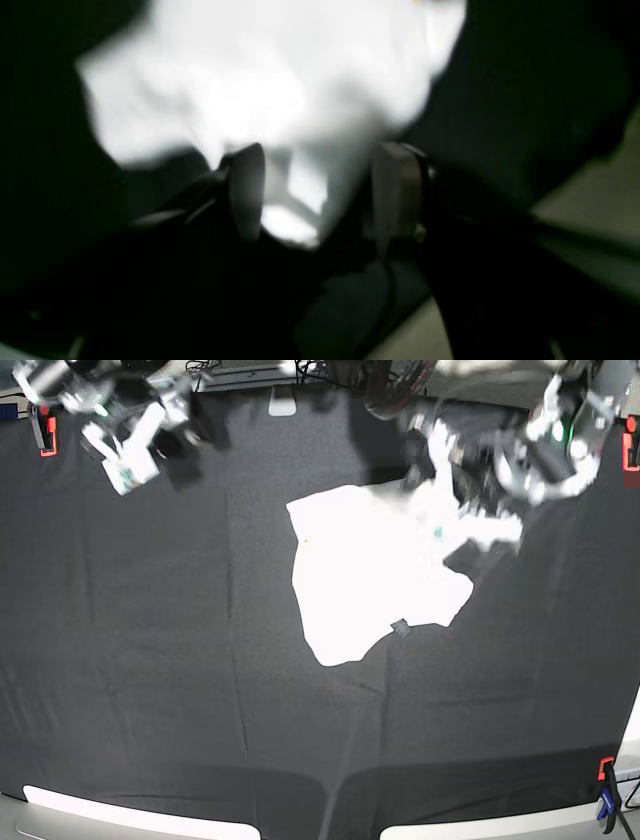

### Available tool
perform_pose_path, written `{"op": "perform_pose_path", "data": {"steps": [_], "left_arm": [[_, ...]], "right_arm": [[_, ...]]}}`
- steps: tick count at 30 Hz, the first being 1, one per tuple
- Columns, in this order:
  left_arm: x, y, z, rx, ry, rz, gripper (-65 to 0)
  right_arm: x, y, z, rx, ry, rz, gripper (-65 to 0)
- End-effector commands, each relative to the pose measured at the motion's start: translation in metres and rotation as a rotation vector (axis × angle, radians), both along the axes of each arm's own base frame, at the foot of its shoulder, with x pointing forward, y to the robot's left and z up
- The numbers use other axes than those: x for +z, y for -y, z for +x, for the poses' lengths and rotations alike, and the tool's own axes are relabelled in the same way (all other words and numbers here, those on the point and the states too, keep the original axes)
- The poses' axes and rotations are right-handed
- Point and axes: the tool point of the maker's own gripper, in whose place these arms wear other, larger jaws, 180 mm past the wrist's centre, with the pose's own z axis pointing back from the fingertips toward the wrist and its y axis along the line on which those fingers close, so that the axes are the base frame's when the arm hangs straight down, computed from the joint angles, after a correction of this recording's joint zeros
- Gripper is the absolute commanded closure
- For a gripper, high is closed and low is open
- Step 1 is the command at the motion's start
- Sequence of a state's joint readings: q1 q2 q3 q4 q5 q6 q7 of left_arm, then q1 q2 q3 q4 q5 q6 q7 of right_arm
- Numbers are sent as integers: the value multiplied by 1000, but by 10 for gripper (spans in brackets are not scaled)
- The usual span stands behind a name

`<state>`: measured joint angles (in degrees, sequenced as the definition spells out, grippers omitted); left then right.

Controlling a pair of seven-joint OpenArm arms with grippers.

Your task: Layout the t-shirt on the table in an organized manner, then fold the t-shirt properly

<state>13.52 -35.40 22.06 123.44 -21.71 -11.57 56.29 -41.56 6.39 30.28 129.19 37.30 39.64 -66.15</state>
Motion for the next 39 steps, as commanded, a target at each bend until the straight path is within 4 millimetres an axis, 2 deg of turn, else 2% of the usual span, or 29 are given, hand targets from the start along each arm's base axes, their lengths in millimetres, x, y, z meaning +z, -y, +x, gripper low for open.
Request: {"op": "perform_pose_path", "data": {"steps": [1,4,8,11,13,18,21,24,26,28,33,36,39], "left_arm": [[12,0,2,1,46,-12,-316],[14,-15,-9,38,53,30,-316],[7,-55,-21,175,-9,125,-316],[-5,-89,-43,256,-109,203,-316],[-11,-101,-63,291,-167,212,-316],[-26,-106,-134,282,-326,213,-316],[-32,-97,-180,216,-439,200,-316],[-45,-80,-210,147,-481,87,-316],[-67,-77,-223,155,-511,11,-316],[-104,-87,-238,225,-597,11,-316],[-198,-110,-274,464,-863,49,-316],[-234,-107,-291,571,-991,37,-316],[-257,-102,-290,641,-1010,13,-316]], "right_arm": [[4,3,-8,10,-3,-11,-263],[-2,16,-39,28,-99,-53,-263],[-7,22,-75,59,-210,-75,-263],[-8,22,-93,65,-263,-74,-263],[-8,22,-101,68,-286,-75,-263],[-9,23,-118,77,-337,-74,-263],[-12,20,-133,96,-386,-62,-263],[-26,14,-142,110,-421,-7,-263],[-40,6,-142,114,-412,66,-263],[-61,-1,-147,137,-440,119,-263],[-137,-14,-174,225,-619,134,-263],[-176,-23,-198,258,-744,151,-263],[-210,-33,-208,236,-773,189,-263]]}}
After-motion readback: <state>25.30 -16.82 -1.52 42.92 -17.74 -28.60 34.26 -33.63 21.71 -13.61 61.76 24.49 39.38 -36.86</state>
